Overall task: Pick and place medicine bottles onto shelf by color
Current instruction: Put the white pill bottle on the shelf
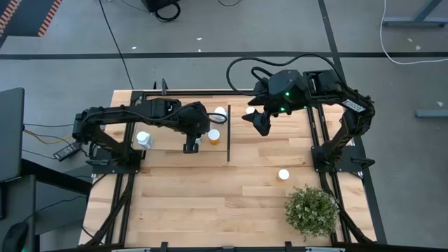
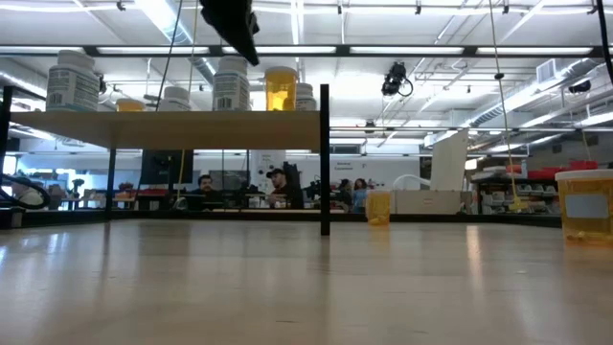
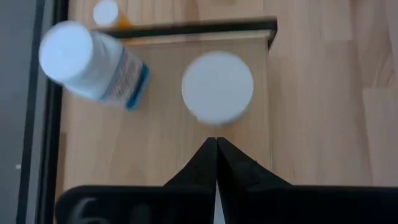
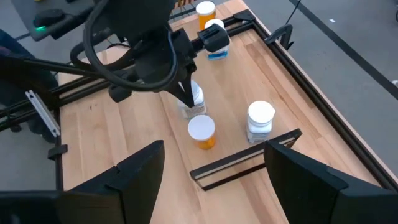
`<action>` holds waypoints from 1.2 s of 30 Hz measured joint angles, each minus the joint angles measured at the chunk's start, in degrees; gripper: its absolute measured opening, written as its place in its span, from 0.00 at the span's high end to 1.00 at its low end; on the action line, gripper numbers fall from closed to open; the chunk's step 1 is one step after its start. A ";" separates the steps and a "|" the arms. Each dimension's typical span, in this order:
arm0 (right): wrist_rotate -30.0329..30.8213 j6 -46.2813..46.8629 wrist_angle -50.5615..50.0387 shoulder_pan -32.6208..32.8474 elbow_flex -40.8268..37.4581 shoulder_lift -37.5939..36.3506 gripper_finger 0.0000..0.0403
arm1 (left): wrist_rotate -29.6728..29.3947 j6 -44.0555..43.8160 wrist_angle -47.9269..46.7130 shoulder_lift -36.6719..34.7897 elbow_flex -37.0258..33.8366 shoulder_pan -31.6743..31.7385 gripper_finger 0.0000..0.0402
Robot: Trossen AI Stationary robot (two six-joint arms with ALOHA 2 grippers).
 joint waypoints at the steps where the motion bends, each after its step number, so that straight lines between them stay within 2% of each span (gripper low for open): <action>1: 0.03 -0.03 0.00 -0.01 0.00 0.00 0.30 | 0.00 -0.03 0.04 -0.02 0.01 0.06 0.98; 36: -0.02 -0.70 -0.69 -0.01 0.00 0.00 0.30 | -4.95 -4.79 -4.66 -0.13 0.07 0.26 0.97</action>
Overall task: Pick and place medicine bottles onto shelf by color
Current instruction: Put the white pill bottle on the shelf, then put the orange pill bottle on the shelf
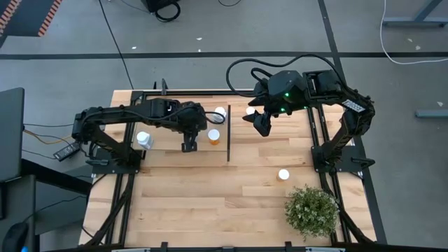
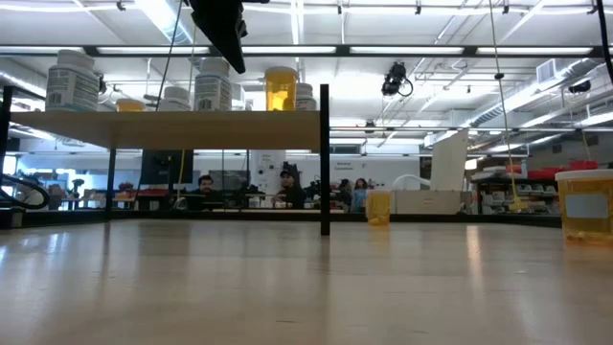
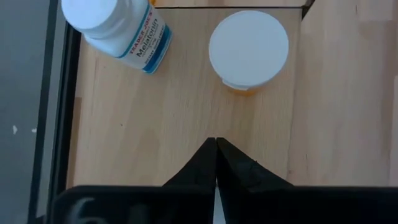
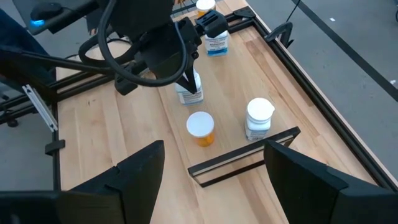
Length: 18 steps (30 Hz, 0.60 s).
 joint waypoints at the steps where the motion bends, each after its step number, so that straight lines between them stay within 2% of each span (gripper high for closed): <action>1: 0.00 0.00 -0.08 0.00 0.00 0.00 0.30 | 0.02 -0.52 0.00 -0.10 0.00 0.00 0.97; 4: 0.22 0.00 -0.10 0.00 0.00 0.00 0.30 | 0.03 -2.15 -0.16 -0.22 0.22 -0.09 0.97; 9: 5.10 3.08 -0.07 -0.24 0.00 0.00 0.30 | 0.02 -3.15 -0.18 -0.24 4.46 -0.09 0.95; 14: 11.66 7.16 -0.81 -2.55 0.00 0.00 0.30 | 0.02 -2.96 -0.35 -0.22 10.72 -0.04 0.95; 18: 12.56 9.01 -1.62 -5.88 0.00 0.00 0.32 | 0.00 -3.23 -0.32 -0.22 16.85 -0.07 0.97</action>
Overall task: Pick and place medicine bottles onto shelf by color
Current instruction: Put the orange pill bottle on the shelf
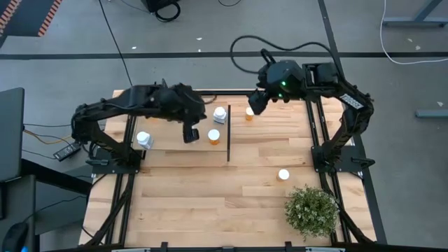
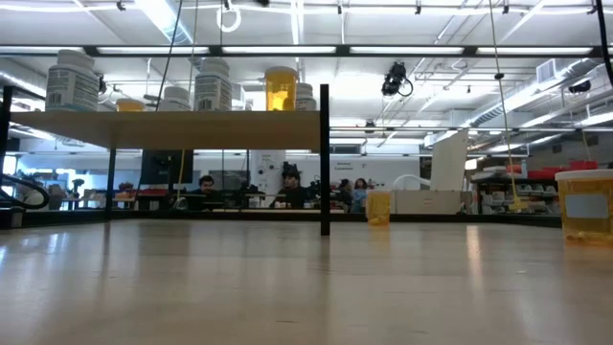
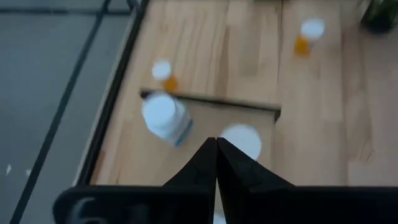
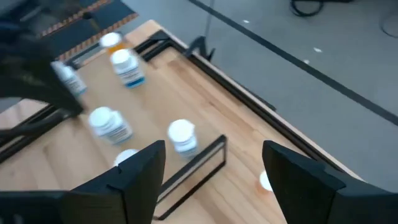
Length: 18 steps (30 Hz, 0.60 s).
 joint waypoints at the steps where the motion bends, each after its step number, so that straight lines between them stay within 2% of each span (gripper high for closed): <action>1: -0.09 0.34 -0.26 -0.95 0.00 0.00 0.32 | 0.02 0.00 0.09 -0.02 1.32 0.00 0.97; 8: -4.99 0.78 -3.18 -9.05 -1.59 1.19 0.35 | 0.02 -1.52 -0.18 -0.02 7.44 0.02 0.95; 18: -11.18 0.63 -2.58 -18.71 -14.06 1.22 0.33 | 0.04 -3.02 -1.54 -0.98 8.59 -0.44 0.97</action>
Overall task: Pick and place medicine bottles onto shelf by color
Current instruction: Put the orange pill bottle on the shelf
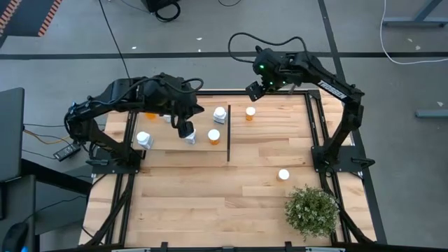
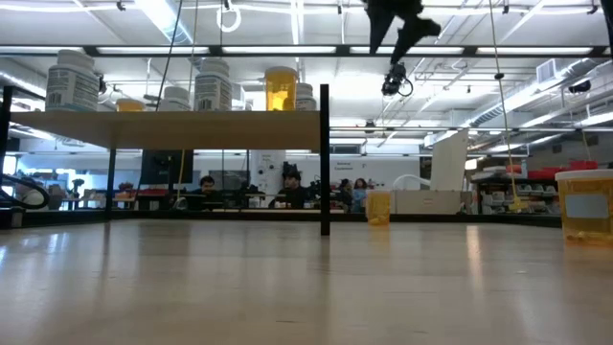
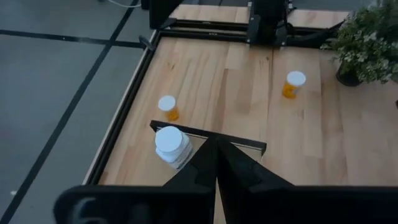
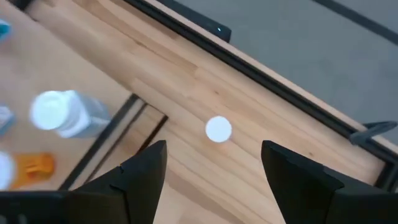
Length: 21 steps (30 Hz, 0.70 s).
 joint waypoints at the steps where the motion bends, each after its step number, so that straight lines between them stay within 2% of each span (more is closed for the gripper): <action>1: -0.31 -0.02 0.61 -0.54 -1.10 0.00 0.33 | 0.00 -0.24 0.08 -0.11 0.00 -0.14 0.97; 9: -7.43 -1.08 6.79 -4.81 -11.68 -0.02 0.33 | 0.13 -0.28 0.96 -0.88 0.00 -2.62 0.95; 17: -7.54 -16.04 7.67 -3.46 -16.91 -0.02 0.33 | 0.12 0.14 0.55 -2.01 -0.02 -5.15 0.98; 21: -2.47 -19.18 7.75 -2.13 -17.26 -0.04 0.33 | 0.06 0.43 0.56 -2.58 0.00 -5.22 0.97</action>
